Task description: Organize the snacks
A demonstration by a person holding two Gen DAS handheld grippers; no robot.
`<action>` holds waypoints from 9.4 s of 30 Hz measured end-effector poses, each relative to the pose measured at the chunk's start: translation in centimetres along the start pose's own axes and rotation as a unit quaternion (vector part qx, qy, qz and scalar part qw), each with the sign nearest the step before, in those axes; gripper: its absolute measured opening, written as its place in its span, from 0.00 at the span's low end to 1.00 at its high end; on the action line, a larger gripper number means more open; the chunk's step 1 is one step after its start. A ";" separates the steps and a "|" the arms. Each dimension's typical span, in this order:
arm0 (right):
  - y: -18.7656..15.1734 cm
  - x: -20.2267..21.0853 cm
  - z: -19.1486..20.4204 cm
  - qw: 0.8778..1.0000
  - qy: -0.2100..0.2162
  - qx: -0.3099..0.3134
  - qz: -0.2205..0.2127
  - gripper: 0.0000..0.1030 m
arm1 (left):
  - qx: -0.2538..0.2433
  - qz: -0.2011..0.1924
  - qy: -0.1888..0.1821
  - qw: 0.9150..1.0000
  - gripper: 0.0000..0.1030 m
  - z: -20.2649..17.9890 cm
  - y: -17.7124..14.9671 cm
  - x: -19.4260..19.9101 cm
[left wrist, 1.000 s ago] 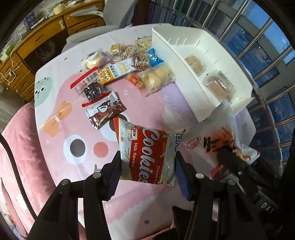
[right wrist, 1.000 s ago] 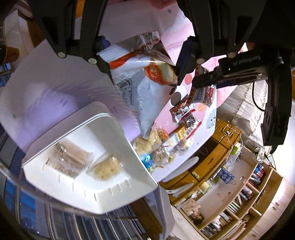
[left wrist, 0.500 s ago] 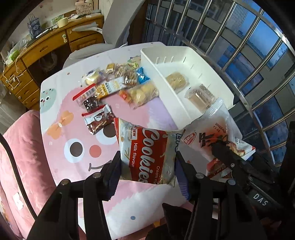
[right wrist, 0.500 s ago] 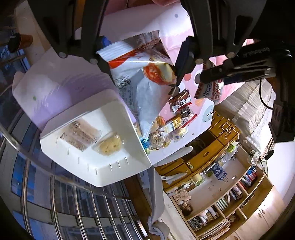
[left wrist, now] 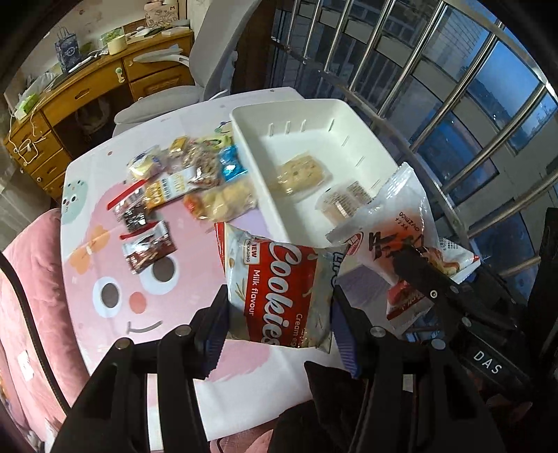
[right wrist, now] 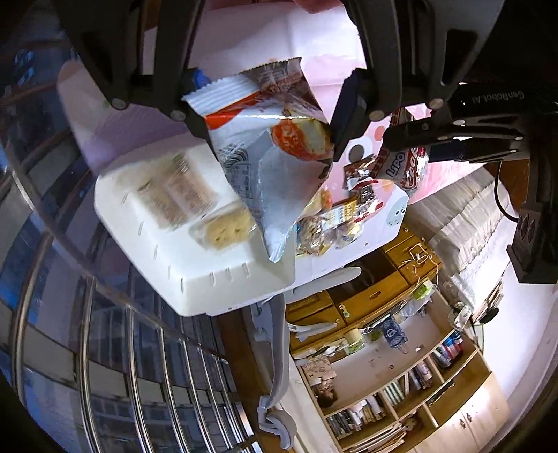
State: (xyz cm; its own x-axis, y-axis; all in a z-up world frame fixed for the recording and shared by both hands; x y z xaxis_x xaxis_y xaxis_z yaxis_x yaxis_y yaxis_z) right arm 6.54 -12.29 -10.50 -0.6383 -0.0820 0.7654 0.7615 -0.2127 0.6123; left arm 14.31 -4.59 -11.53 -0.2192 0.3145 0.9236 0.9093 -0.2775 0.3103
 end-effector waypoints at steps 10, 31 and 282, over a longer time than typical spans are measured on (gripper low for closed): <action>3.5 -0.5 -6.8 0.998 0.008 0.055 0.006 0.55 | 0.027 -0.015 -0.001 1.000 0.52 -6.0 2.8 -2.8; 6.2 -4.2 -12.0 0.996 0.027 0.075 0.050 0.63 | 0.056 -0.016 0.026 0.998 0.72 -8.8 6.2 -5.3; 0.0 -6.6 2.7 0.994 -0.007 0.054 0.094 0.65 | 0.151 -0.078 0.024 0.985 0.79 14.1 -2.6 4.5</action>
State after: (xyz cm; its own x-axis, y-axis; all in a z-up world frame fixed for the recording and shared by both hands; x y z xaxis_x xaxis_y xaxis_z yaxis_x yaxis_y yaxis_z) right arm 11.10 -9.11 -15.03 -0.4824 -0.0973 0.8705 0.8754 -0.0893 0.4751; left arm 15.95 10.34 -11.31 -0.3735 0.2868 0.8822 0.9258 0.0563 0.3737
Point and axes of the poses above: each gripper's, at about its wrist camera, not at the fingertips, and x roughly against the way its jaws point, z to its left, y to its top, the point moved 5 cm from there along -x, roughly the way its jaws point, and after that the axes turned 10 degrees about x, right-handed, at the moved point
